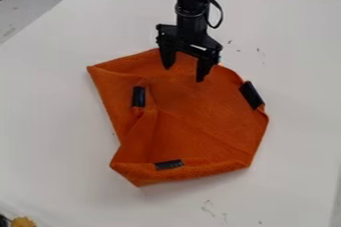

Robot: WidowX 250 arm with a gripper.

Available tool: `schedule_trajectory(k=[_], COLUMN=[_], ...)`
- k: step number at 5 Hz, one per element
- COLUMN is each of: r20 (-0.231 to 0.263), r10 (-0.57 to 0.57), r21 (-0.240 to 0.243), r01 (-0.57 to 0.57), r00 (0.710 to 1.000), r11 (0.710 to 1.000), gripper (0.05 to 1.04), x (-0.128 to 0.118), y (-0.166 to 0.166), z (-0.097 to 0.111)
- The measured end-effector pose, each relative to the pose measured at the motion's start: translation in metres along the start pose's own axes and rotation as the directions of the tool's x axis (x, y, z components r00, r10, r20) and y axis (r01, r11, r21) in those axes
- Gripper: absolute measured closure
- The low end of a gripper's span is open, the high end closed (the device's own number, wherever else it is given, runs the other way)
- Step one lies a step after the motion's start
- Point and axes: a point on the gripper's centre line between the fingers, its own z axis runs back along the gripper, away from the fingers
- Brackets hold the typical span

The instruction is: Fold the cloth from right to left

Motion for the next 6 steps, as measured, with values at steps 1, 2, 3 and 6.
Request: schedule_trajectory(k=[1, 2, 3, 6], r20=[0.045, 0.07, 0.076, 0.036], r10=[-0.033, -0.05, -0.04, -0.028], r21=[-0.015, -0.041, -0.045, -0.105], r01=[0.034, 0.053, 0.043, 0.032], r00=[0.998, 0.996, 0.996, 0.999], r11=[0.999, 0.998, 0.998, 0.994], gripper=[0.083, 0.083, 0.083, 0.084], x=[0.024, 0.034, 0.034, 0.029], y=[-0.027, -0.056, -0.076, -0.097], z=[0.015, 0.02, 0.022, -0.001])
